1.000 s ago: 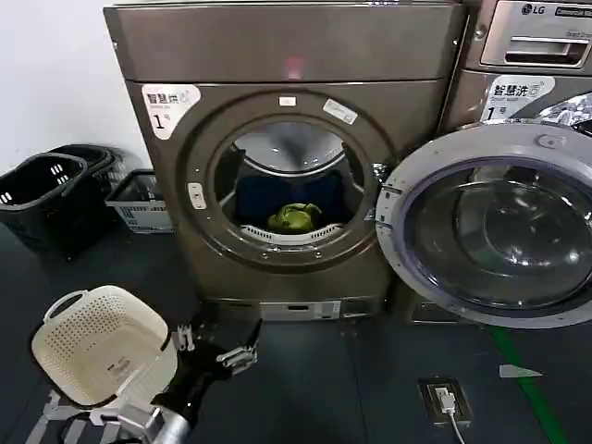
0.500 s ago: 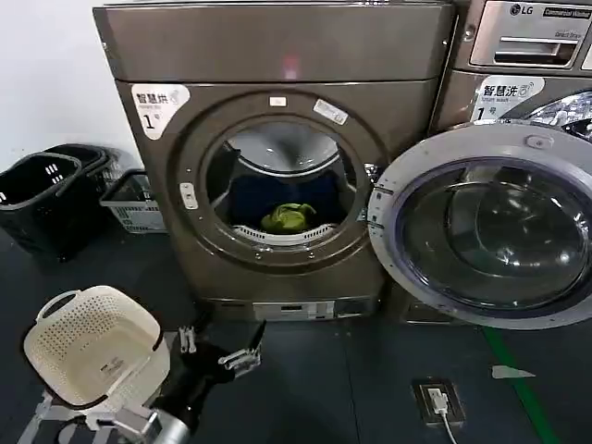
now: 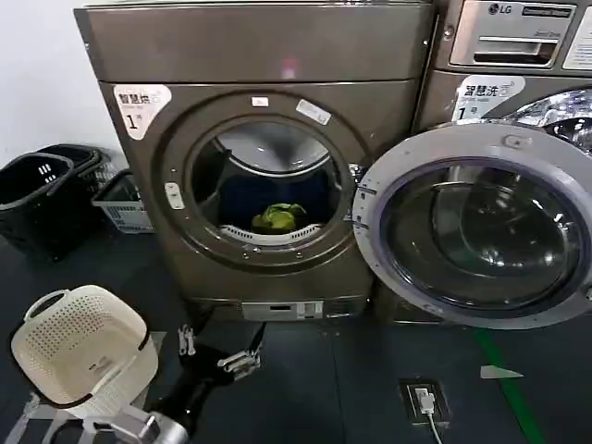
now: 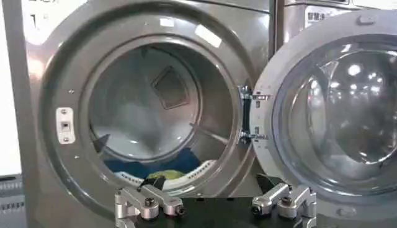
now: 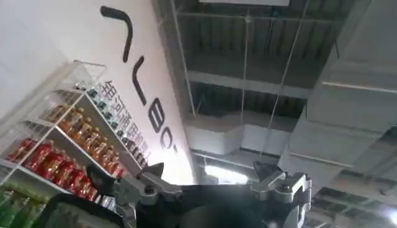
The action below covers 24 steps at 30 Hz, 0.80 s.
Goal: Grasp the clothes from the dryer.
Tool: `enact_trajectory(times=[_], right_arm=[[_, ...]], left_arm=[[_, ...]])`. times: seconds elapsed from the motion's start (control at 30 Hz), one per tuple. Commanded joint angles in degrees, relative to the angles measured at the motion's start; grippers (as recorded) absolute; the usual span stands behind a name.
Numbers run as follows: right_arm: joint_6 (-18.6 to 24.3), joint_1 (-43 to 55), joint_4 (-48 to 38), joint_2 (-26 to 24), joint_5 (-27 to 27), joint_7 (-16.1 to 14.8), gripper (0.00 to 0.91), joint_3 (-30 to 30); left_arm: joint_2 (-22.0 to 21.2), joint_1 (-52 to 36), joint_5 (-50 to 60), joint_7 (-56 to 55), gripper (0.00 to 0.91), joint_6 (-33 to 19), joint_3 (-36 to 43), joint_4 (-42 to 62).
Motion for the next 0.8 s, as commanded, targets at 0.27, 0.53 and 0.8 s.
enact_trajectory(times=[0.27,0.53,0.8], right_arm=[[0.1,1.7,0.6,-0.1,-1.2,-0.1,0.907,-1.7],[0.6,2.4,0.4,-0.1,-2.0,-0.2,0.907,-2.5],[2.7,2.7,0.4,-0.2,-2.2,0.7,0.907,-3.1]], left_arm=[[-0.2,-0.8,0.6,0.0,0.907,0.0,0.1,2.0],[-0.5,-1.3,0.6,-0.5,0.907,0.1,-0.3,2.6],[-0.7,-1.5,1.8,-1.2,0.907,0.2,-1.2,2.9]])
